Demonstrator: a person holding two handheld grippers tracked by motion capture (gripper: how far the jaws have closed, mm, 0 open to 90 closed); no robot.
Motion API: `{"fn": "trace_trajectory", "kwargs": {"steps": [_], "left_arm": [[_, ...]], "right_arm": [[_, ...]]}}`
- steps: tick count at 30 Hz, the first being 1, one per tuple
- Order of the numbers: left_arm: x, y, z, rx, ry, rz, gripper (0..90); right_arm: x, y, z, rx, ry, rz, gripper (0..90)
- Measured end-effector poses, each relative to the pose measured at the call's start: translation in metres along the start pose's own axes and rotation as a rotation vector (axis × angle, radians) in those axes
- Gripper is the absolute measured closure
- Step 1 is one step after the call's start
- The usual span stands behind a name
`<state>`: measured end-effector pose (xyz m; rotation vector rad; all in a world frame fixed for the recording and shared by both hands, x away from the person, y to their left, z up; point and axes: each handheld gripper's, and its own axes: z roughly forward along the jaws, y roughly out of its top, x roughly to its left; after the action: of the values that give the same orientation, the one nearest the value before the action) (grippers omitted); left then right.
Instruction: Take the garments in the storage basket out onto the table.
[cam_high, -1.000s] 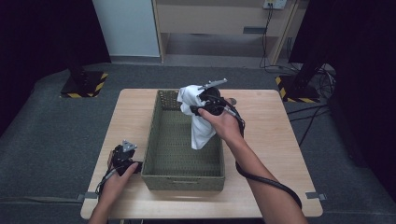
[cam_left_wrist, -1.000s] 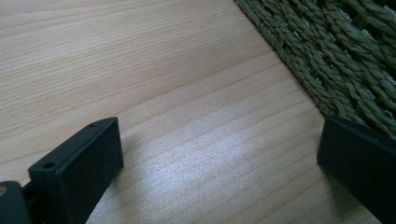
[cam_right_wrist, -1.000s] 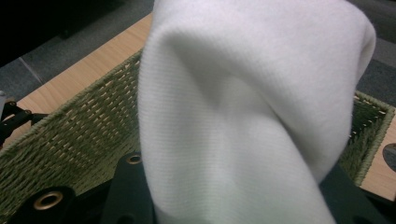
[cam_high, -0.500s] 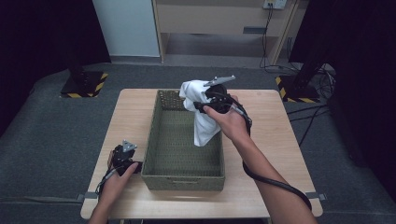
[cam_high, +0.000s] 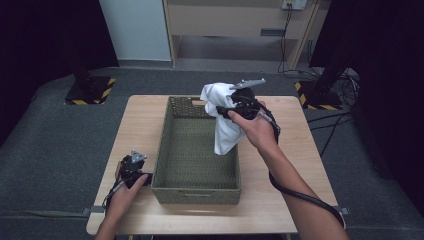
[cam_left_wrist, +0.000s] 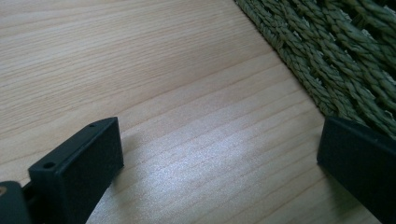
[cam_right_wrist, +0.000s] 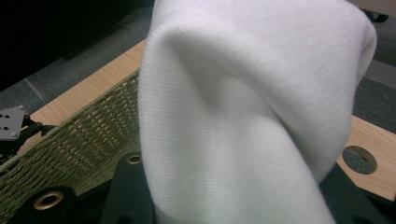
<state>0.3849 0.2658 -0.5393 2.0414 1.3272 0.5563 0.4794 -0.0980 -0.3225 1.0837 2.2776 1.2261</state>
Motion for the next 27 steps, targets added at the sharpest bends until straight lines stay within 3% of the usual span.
{"fn": "trace_trajectory", "kwargs": {"steps": [19, 27], "left_arm": [[0.0, 0.0, 0.0, 0.002, 0.0, 0.003, 0.0], [0.0, 0.0, 0.0, 0.002, 0.0, 0.002, 0.0]], "right_arm": [[-0.028, -0.014, -0.029, 0.003, -0.002, 0.024, 56.0], [-0.044, -0.026, -0.037, 0.007, -0.011, 0.068, 55.9]]}}
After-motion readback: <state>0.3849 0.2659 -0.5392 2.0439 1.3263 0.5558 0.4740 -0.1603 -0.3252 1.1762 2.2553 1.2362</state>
